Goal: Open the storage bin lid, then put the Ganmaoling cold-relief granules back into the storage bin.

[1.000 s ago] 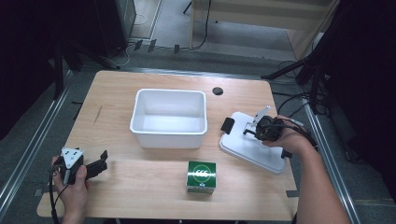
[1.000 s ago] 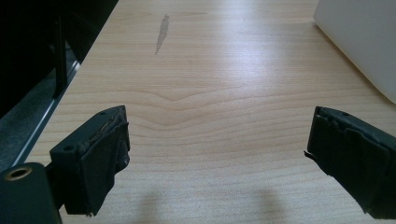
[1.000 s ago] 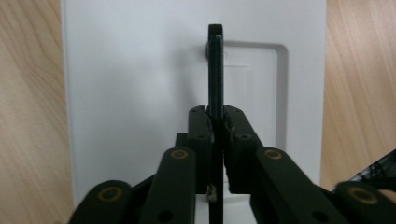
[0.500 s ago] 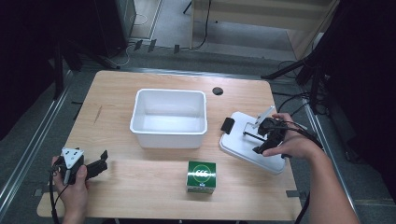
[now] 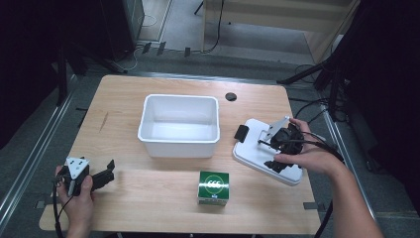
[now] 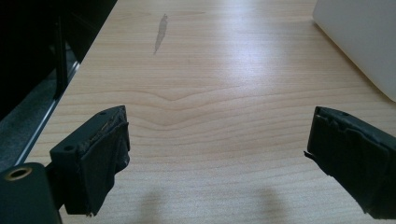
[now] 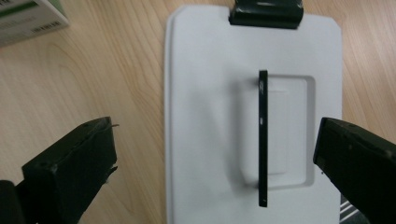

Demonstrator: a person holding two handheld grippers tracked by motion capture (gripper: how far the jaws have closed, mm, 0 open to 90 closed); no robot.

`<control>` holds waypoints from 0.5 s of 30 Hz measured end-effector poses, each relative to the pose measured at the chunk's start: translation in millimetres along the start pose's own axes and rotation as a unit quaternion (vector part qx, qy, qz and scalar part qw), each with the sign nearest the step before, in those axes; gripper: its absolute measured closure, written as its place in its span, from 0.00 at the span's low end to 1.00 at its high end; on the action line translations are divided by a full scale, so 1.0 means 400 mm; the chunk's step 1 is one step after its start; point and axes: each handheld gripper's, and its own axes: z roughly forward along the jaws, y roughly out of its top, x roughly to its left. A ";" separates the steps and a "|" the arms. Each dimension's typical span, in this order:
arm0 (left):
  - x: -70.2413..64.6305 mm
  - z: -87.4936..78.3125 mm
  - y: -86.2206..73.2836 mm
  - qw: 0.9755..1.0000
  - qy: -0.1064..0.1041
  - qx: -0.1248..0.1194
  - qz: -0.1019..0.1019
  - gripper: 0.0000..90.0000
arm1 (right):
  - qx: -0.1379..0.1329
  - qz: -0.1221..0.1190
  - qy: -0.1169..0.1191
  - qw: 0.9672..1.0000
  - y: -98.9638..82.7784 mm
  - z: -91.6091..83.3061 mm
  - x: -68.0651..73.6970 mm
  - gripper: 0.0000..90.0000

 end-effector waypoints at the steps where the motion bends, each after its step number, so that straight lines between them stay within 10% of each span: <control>1: 0.000 0.000 0.000 1.000 0.000 0.000 0.000 0.07 | -0.001 -0.006 -0.002 1.000 0.006 -0.002 0.007 0.00; 15: 0.000 0.000 0.000 1.000 0.000 -0.001 0.000 0.07 | 0.004 -0.065 -0.001 0.998 0.082 -0.006 0.093 0.00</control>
